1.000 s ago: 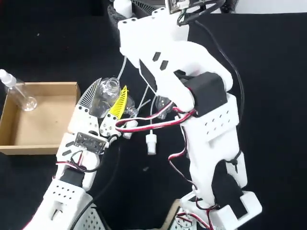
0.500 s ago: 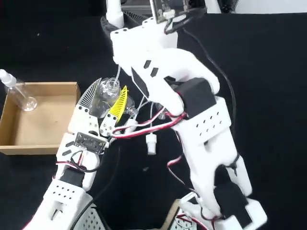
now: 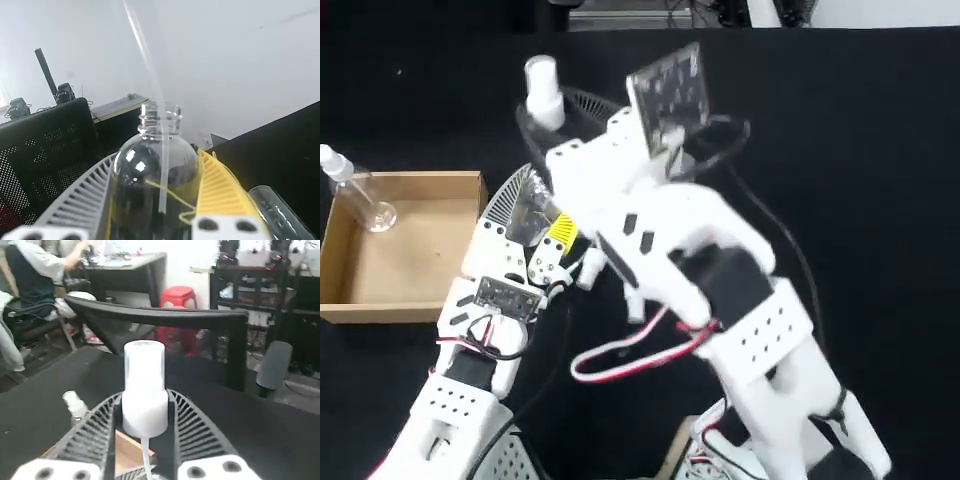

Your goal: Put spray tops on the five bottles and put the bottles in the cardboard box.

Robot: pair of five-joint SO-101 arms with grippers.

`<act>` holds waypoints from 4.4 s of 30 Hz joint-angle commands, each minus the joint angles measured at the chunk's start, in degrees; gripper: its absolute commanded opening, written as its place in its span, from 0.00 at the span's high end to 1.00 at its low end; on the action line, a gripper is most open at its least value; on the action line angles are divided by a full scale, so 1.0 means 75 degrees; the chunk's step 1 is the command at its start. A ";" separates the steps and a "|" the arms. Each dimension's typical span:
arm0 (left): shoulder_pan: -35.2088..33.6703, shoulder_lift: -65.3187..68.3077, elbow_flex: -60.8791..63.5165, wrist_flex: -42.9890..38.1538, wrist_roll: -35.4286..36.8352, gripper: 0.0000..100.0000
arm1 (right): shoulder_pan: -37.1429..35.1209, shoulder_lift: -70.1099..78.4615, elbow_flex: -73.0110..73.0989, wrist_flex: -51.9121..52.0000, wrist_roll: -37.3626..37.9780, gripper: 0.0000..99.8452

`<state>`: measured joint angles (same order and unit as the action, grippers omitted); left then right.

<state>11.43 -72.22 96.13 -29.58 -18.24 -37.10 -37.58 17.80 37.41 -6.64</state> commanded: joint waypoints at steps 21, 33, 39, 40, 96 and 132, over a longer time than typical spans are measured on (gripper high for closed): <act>-0.0076 -0.0059 0.0193 -0.0199 0.0059 0.97 | 0.1911 -0.1764 -0.1553 0.2895 0.0012 0.83; 0.0076 -0.0129 0.0205 0.1125 0.0023 0.97 | 0.6857 -0.3944 0.2655 0.3845 0.0012 0.83; 0.0064 -0.0129 0.0205 0.2110 0.0012 0.97 | 0.6869 -0.5175 0.5820 0.2333 0.0012 0.83; -0.0029 -0.0129 0.0182 0.2098 0.0012 0.97 | 0.6869 -0.5351 0.6253 0.2051 0.0000 0.83; -0.3604 0.2590 -0.1940 0.0094 0.2977 0.97 | 0.5263 -0.9453 0.9711 0.2063 0.0000 0.83; -0.4015 0.9752 -0.3347 -0.5732 0.2919 0.97 | 0.5298 -0.9453 0.9723 0.2063 0.0000 0.83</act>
<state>-18.11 0.31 74.07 -70.90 3.30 2.90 -102.99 91.03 52.70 -6.73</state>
